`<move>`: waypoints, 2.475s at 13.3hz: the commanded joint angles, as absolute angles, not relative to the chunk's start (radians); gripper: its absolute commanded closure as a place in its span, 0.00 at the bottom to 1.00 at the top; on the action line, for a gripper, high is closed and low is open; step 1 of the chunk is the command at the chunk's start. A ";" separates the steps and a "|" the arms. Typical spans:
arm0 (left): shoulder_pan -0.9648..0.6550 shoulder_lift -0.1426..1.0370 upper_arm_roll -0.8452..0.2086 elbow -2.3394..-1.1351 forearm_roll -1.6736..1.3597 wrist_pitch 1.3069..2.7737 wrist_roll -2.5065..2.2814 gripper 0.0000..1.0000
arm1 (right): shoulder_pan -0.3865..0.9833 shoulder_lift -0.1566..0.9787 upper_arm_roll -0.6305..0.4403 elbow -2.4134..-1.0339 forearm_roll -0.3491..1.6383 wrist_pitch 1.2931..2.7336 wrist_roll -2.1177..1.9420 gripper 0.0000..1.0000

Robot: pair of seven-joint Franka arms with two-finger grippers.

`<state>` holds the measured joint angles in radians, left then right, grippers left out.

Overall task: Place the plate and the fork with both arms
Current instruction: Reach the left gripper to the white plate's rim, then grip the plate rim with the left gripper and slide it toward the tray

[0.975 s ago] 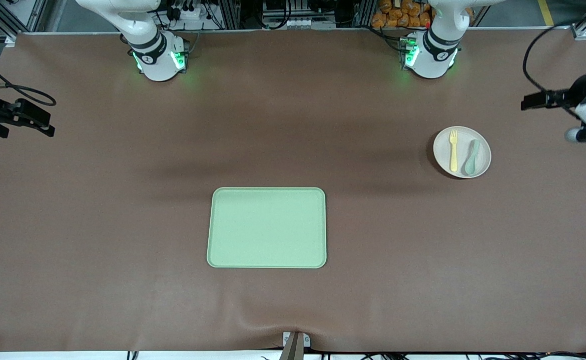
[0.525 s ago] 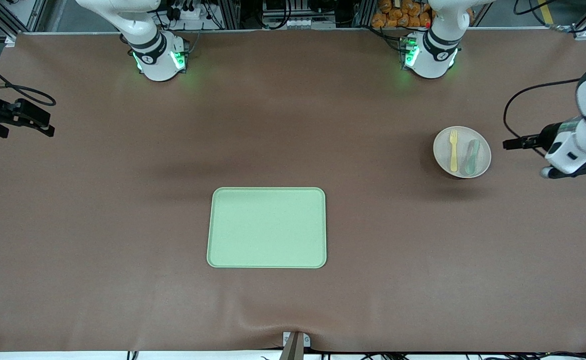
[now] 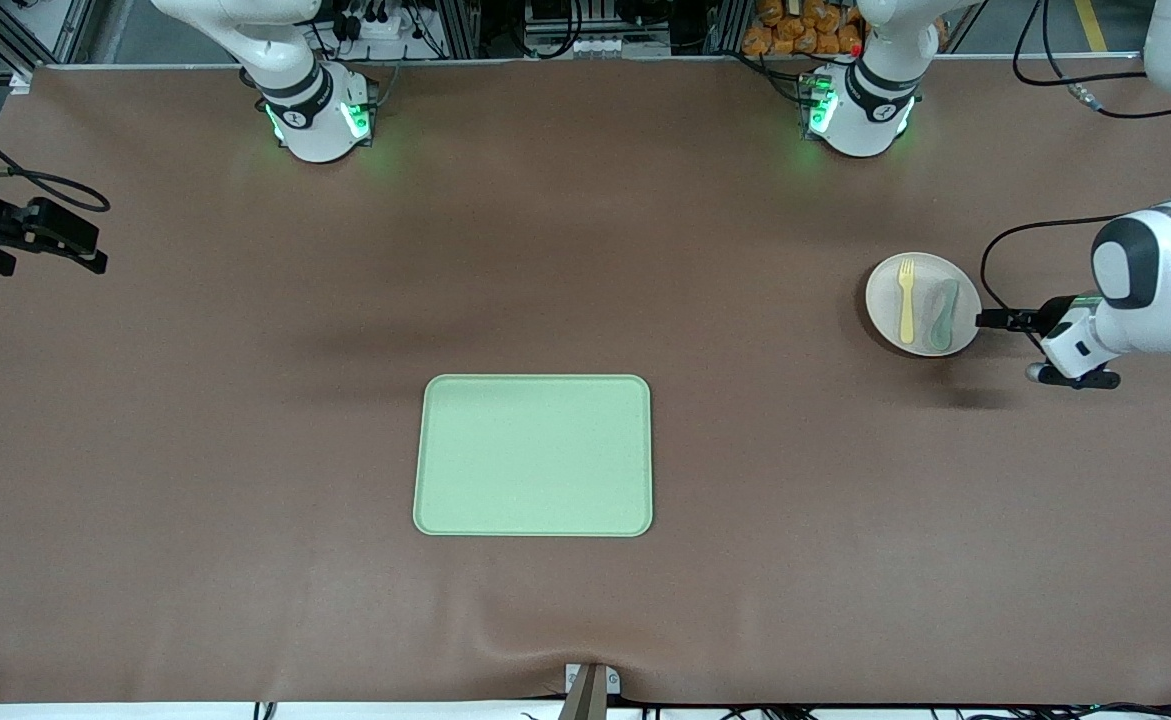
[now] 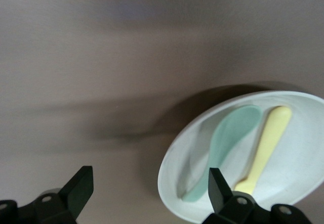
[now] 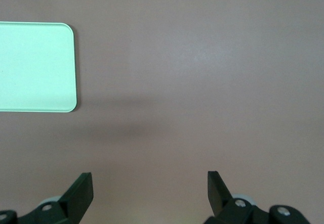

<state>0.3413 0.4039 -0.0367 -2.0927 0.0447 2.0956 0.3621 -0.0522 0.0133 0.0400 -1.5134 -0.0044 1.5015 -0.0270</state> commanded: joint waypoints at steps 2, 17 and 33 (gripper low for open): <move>0.345 0.433 -0.046 -2.083 0.060 2.100 0.406 0.00 | -0.081 0.011 0.057 -1.513 -0.005 1.496 -0.043 0.00; 0.373 0.480 -0.063 -2.100 0.058 2.095 0.494 1.00 | -0.081 0.011 0.058 -1.513 -0.005 1.496 -0.043 0.00; 0.367 0.465 -0.207 -1.961 -0.218 2.091 0.428 1.00 | -0.083 0.011 0.057 -1.513 -0.006 1.489 -0.044 0.00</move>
<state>0.3663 0.4719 -0.1867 -1.9914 -0.1680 2.0941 0.4461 -0.0587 0.0134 0.0410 -1.5135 -0.0044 1.4964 -0.0279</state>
